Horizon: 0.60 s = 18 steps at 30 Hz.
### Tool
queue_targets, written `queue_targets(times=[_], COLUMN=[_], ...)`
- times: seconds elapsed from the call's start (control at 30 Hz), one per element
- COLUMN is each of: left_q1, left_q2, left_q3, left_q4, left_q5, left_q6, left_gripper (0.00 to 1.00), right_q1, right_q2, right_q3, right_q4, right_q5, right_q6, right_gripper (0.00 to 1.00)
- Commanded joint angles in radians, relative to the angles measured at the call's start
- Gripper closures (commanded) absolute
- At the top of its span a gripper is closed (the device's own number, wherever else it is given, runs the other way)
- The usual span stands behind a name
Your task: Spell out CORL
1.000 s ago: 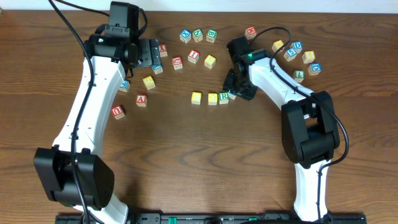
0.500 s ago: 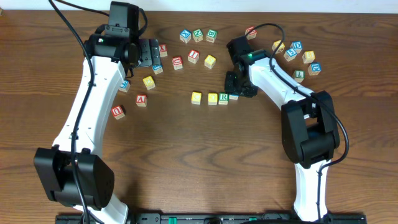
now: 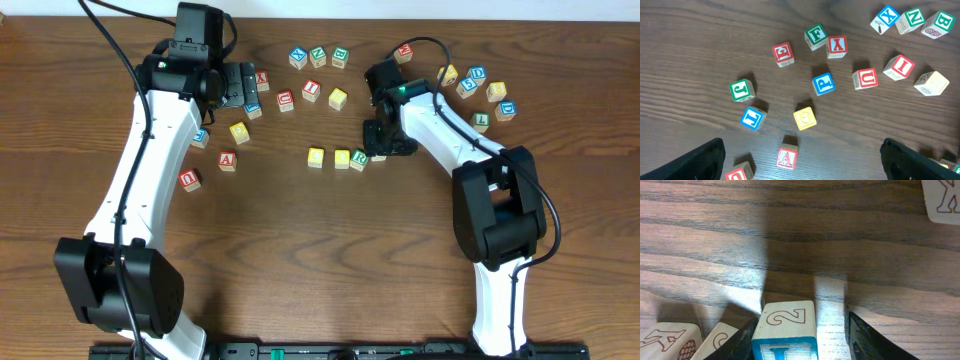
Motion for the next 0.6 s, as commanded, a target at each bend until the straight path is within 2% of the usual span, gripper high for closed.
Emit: queue_targets(times=[0.0, 0.27, 0.57], left_q1=[-0.001, -0.001, -0.001], left_q2=[0.014, 0.014, 0.014], left_q3=[0.000, 0.000, 0.000], left_q4=[-0.002, -0.002, -0.002], left_q5=[-0.002, -0.002, -0.002], left_q6=[0.003, 0.003, 0.003], left_gripper=[0.02, 0.02, 0.02], right_q1=[-0.016, -0.058, -0.043], right_q2=[0.008, 0.008, 0.008], right_q3=[-0.006, -0.006, -0.006], right_q4=[-0.010, -0.053, -0.084], right_q5=[0.023, 0.023, -0.036], right_q6=[-0.017, -0.029, -0.059], right_gripper=[0.52, 0.58, 0.57])
